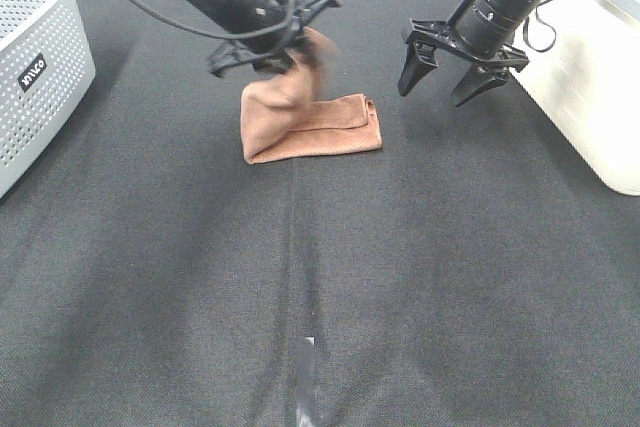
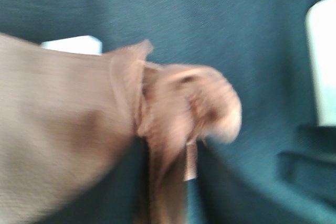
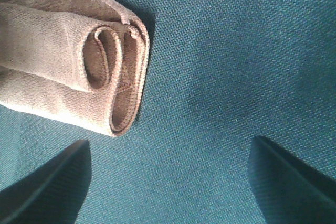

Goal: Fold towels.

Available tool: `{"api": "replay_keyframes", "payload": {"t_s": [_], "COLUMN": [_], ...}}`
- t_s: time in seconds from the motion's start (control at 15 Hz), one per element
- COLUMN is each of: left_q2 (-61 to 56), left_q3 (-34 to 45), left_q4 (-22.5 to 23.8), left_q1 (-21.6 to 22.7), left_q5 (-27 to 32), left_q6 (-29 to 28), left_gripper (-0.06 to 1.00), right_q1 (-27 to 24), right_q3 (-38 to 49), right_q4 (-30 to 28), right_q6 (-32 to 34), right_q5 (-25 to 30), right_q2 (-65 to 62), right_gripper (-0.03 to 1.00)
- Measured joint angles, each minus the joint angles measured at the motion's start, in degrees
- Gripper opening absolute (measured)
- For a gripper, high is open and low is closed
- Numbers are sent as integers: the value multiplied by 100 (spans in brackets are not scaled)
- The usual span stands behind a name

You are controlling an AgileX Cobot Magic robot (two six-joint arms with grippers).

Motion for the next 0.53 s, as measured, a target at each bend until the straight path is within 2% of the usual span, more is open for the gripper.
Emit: {"api": "replay_keyframes", "payload": {"t_s": [0.07,0.13,0.33,0.4,0.53], "left_q2": [11,11,11,-46,-292], "left_q3": [0,0,0,0,0], "left_q4": [-74,-252,-670,-544,40], "left_q1": [-57,-120,-206,-195,-17], "left_q5": [-201,-430,-613,-630,-710], "left_q6": [-23,-34,0,160,435], "left_gripper": [54,61,64,64,64], "right_q1": [0,0,0,0,0], "right_q3": [0,0,0,0,0], "right_q4": [0,0,23,229,865], "right_q6": [0,0,0,0,-80], "right_q5": [0,6,23,34,103], "right_q2": [0,0,0,0,0], "right_gripper": [77,77,77,77,77]}}
